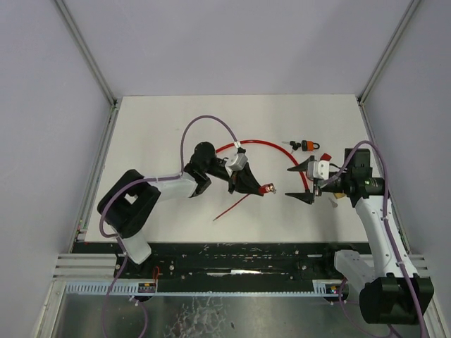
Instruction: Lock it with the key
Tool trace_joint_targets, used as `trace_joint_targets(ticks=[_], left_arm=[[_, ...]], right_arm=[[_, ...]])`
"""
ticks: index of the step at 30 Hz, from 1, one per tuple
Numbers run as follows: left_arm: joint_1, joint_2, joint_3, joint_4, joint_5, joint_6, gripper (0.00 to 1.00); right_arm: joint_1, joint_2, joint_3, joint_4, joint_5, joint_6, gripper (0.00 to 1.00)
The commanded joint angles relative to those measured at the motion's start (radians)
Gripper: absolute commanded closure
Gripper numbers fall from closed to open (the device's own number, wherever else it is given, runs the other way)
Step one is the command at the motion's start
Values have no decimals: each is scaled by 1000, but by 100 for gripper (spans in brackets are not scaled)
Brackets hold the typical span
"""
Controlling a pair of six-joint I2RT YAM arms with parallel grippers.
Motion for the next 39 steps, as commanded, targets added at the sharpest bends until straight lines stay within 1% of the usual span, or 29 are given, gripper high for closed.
trace_joint_targets(ticks=[1,3,4,7,12,15,17,20,24,27,32,39], left_arm=[[-2,38,23,384,120,-294,100],[-7,68,35,491,127,-393,100],[-10,86,44,532,130,-441,100],[-23,133,78,627,145,-564,100],[-41,152,100,630,139,-574,100],[-40,155,99,630,127,-564,100],[-43,160,105,630,126,-567,100],[-51,165,114,630,130,-574,100],[-62,173,122,630,140,-575,100],[-70,178,130,630,145,-577,100],[-77,187,138,631,150,-579,100],[-77,200,149,630,152,-586,100]], right_arm=[[23,47,5,-120,-88,-417,24],[67,71,33,-174,-89,-484,29],[87,80,47,-184,-87,-491,32],[129,105,70,-152,-87,-453,40],[160,134,99,-183,-139,-428,47],[164,118,93,-186,-159,-408,46],[171,103,77,-155,-163,-377,45],[183,95,60,-117,-177,-339,46],[189,100,85,-151,-205,-343,49],[192,93,87,-159,-210,-344,50],[206,84,77,-174,-227,-346,47],[217,68,69,-182,-243,-341,47]])
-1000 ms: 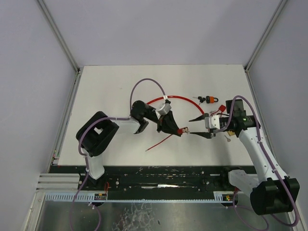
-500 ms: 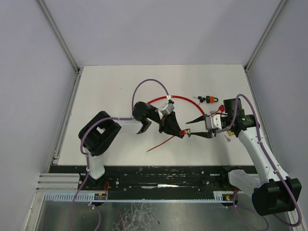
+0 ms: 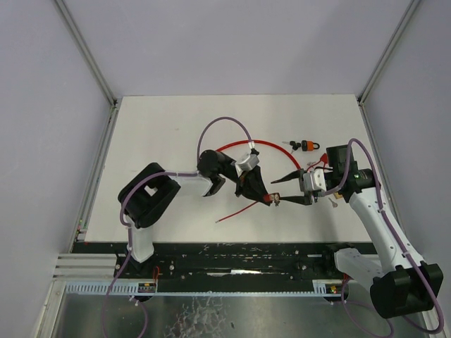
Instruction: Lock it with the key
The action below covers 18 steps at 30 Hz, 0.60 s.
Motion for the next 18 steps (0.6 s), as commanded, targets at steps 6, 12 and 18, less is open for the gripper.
trace_joint_targets(ticks=[6,12,18], left_arm=[[-3,23,35,94,8,-15,100],[-2,20,33,95,15,-14,100],[-2,23,36,94,10,-14,100]], right_arm=[[26,-21,14,-31,-80,21,47],[32,-32,6,-23,-64,46,45],[39,-17,6,-7,-90,75,50]])
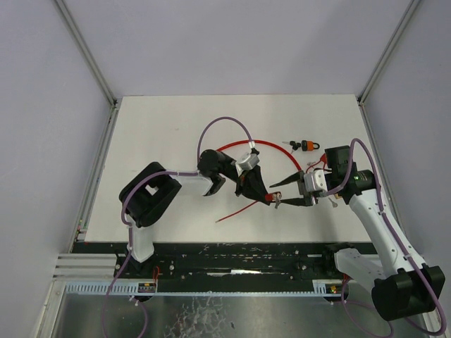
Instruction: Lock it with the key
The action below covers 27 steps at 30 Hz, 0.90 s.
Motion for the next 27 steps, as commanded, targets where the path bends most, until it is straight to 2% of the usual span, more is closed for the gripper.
trace_joint_targets(ticks=[1,12,18,19,23,25,27], left_arm=[[-4,9,26,88,3,-7,100],[-5,10,27,88,3,-6,100],[-4,8,27,92,-13,-13,99],[-2,6,28,93,-22,-17,96],[20,-20,-17,92,-115,1,58],[48,-54,-68,91,-197,48,42],[77,-101,-131,90,-287,103,33]], right_arm=[[18,5,5,11,-56,33,51],[31,22,3,34,-83,76,61],[30,16,10,39,-77,109,89],[30,14,11,39,-72,112,91],[30,5,28,44,-22,160,99],[29,-6,35,85,7,236,100],[19,-25,31,161,45,361,100]])
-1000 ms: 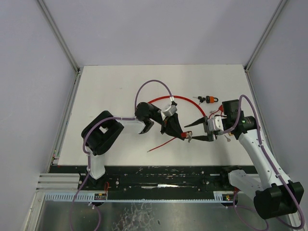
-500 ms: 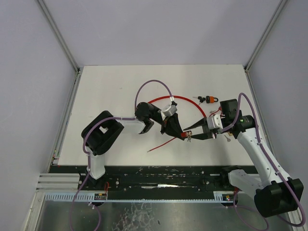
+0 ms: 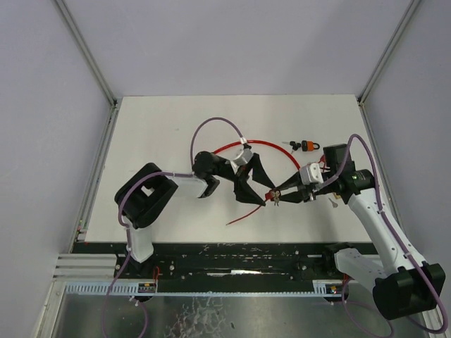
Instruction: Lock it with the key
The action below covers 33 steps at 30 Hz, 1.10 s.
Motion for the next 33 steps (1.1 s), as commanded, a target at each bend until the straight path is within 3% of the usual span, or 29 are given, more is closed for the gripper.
trace_joint_targets(ticks=[1,9,15,19,23,27,33], left_arm=[[71,-111,-122,81,-203,117,31],[145,-365,-362,77,-611,253,30],[145,-431,-429,75,-878,97,32],[145,-363,-408,88,-816,56,33],[115,-277,-373,90,-636,289,30],[33,-219,-349,90,-606,444,27],[-31,-137,-285,79,-621,466,29]], right_arm=[[-12,-51,26,162,54,273,100],[-160,-102,54,518,256,885,100],[-196,23,179,609,390,1110,100],[-196,98,165,687,346,1194,100],[-195,78,7,884,228,1269,100],[-157,43,-126,1141,146,1352,100],[-111,34,-142,1071,148,1222,100]])
